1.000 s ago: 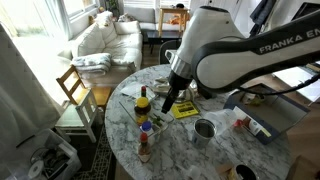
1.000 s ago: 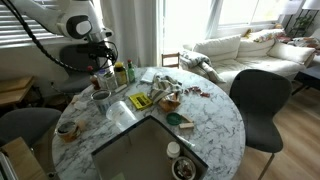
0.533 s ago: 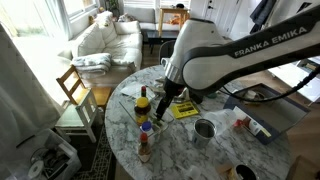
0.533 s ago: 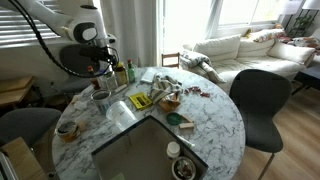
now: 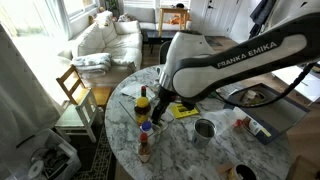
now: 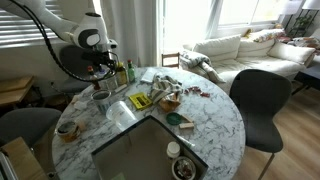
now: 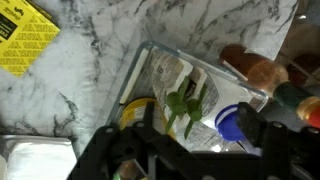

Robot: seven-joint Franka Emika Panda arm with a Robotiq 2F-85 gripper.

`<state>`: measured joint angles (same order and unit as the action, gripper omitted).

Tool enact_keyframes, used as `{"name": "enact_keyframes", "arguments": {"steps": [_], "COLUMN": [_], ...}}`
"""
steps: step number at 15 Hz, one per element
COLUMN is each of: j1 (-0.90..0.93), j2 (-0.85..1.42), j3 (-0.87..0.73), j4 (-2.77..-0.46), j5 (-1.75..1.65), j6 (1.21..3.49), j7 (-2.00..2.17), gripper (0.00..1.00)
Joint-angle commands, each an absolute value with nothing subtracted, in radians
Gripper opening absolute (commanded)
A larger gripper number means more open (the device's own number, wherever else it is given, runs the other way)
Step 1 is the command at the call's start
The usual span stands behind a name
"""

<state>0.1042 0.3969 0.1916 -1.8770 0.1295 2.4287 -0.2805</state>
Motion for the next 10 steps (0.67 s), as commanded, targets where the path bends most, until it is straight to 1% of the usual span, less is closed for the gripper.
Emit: {"name": "enact_keyframes", "arguments": {"steps": [1,3,4,5,6,7,8,9,10], "j1": [0.111,0.117,0.115,0.116,0.116,0.117,0.118,0.118,0.118], "j2": [0.437,0.449,0.454,0.459,0.464,0.468,0.471,0.474,0.476], "j3": [0.191,0.183,0.184,0.181,0.181,0.179,0.176,0.173,0.171], "j4": [-1.850,-1.845,-1.842,-1.841,-1.838,-1.837,-1.837,-1.836,-1.835], "j5": [0.124,0.109,0.111,0.107,0.107,0.105,0.101,0.099,0.096], "j6": [2.432,2.438,2.440,2.446,2.453,2.464,2.475,2.481,2.486], "j7": [-0.246,-0.230,-0.226,-0.220,-0.219,-0.214,-0.208,-0.204,-0.199], "gripper": [0.83,0.76,0.69,0.68,0.66,0.58,0.61,0.56,0.57]}}
